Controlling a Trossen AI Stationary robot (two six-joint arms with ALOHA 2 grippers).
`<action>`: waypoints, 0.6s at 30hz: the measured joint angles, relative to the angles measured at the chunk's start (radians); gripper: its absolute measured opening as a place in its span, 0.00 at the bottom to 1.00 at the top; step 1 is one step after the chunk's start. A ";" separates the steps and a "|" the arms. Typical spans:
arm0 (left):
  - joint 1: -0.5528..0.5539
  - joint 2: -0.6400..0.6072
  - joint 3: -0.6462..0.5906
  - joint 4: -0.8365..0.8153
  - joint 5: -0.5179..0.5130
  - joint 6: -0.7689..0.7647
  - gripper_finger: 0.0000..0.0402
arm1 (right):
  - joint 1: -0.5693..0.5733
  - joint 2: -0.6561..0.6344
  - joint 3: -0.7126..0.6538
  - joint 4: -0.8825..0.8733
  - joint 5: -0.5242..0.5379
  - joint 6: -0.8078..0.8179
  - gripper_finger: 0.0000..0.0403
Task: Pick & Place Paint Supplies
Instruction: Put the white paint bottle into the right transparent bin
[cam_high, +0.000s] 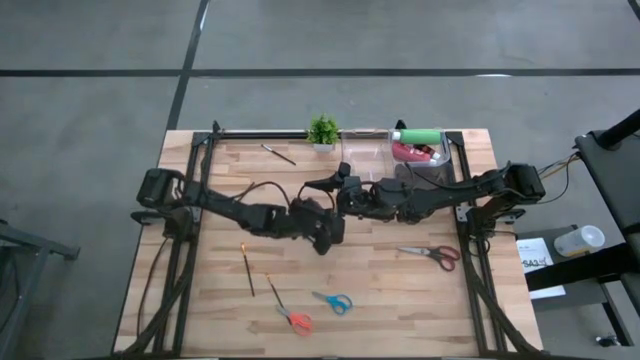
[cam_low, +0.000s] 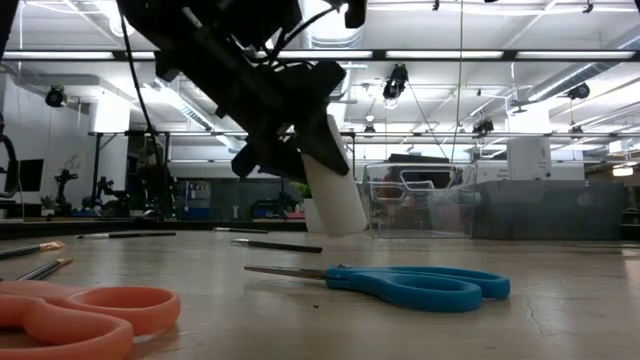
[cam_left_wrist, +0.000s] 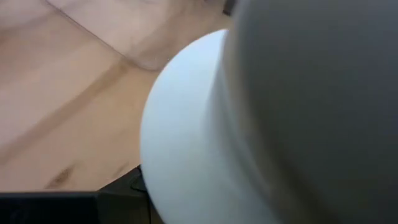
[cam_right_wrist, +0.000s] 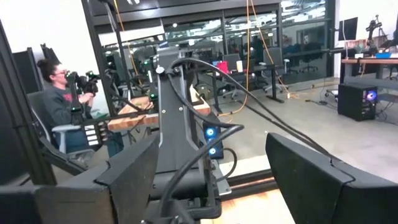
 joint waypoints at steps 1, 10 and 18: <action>0.005 0.000 0.000 0.003 0.021 -0.010 0.51 | 0.000 0.000 0.000 -0.002 0.000 0.000 0.73; 0.014 0.032 0.003 -0.002 0.057 -0.043 0.51 | 0.000 0.000 0.000 -0.018 0.000 0.002 0.73; 0.014 0.047 0.003 0.013 0.050 -0.041 0.51 | 0.000 0.000 -0.001 -0.018 0.001 0.002 0.73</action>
